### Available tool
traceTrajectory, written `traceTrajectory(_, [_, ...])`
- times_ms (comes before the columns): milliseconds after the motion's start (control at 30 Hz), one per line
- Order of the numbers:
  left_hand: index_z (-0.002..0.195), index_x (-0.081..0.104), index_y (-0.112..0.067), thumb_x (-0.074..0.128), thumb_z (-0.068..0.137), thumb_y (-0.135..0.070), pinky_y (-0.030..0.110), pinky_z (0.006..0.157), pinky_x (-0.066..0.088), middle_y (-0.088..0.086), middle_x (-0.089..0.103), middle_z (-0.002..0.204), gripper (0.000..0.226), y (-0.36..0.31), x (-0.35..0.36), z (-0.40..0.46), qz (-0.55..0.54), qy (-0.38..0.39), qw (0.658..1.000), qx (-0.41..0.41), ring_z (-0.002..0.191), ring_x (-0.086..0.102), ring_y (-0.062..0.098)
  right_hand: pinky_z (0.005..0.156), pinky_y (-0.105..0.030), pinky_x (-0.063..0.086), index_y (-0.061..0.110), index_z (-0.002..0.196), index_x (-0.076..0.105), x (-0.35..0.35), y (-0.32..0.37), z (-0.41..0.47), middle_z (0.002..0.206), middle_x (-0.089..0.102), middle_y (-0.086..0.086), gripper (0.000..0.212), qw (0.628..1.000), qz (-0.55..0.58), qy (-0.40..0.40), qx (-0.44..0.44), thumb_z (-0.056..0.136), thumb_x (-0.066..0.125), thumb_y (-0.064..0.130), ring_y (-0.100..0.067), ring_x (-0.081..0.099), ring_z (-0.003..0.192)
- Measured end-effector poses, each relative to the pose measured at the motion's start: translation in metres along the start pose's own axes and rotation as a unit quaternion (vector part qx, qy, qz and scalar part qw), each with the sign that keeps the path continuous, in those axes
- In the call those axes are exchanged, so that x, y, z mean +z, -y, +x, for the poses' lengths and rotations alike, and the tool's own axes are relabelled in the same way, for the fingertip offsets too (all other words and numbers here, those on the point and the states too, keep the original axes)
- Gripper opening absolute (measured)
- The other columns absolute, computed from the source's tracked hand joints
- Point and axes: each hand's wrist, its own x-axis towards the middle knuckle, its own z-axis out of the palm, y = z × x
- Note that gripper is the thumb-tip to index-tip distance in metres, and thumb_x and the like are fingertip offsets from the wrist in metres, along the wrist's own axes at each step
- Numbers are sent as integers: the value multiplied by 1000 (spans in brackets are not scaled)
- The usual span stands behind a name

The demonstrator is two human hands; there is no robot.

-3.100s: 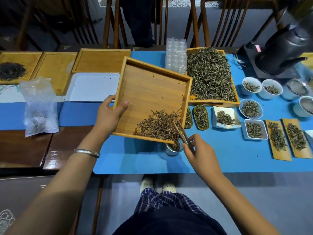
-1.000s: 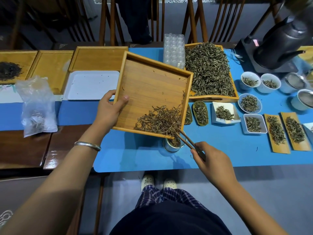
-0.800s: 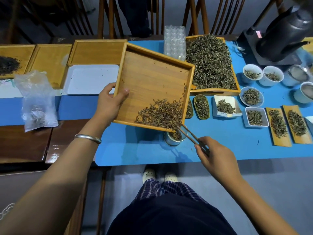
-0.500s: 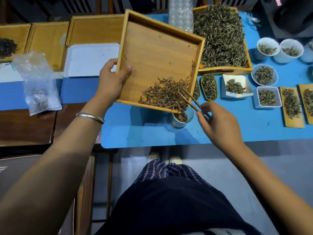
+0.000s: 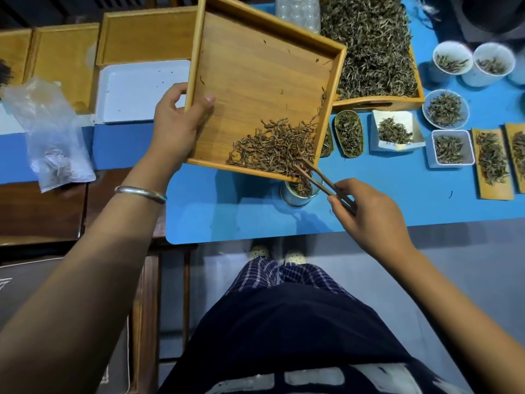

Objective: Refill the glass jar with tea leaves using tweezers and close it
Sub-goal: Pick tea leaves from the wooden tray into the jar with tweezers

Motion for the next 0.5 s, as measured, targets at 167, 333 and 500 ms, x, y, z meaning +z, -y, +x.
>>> traceTrajectory(167, [105,60,-27,70,88,-39,21,66,56,-6,71,97,22,0,-1,0,-3,0,1000,-8,81,71,5,58,-38,53,13,104,63,-8,-9,-7,98,71,-4,19,1000,-6,6,-4,89,65,24,-28,68,76])
traceTrajectory(333, [104,60,-29,70,89,-38,20,64,56,-7,72,94,20,2,-2,-2,-12,-4,1000,-17,79,72,5,57,-33,50,14,103,63,-11,-13,-8,96,72,0,19,1000,-16,4,-5,88,66,25,-23,69,75])
traceTrajectory(500, [111,59,-20,69,90,-33,17,62,54,-4,71,96,27,1,-1,-4,-8,-13,1000,-18,76,71,2,59,-35,52,13,105,63,-12,-5,10,97,72,-2,21,1000,0,-15,-20,88,65,25,-23,69,77])
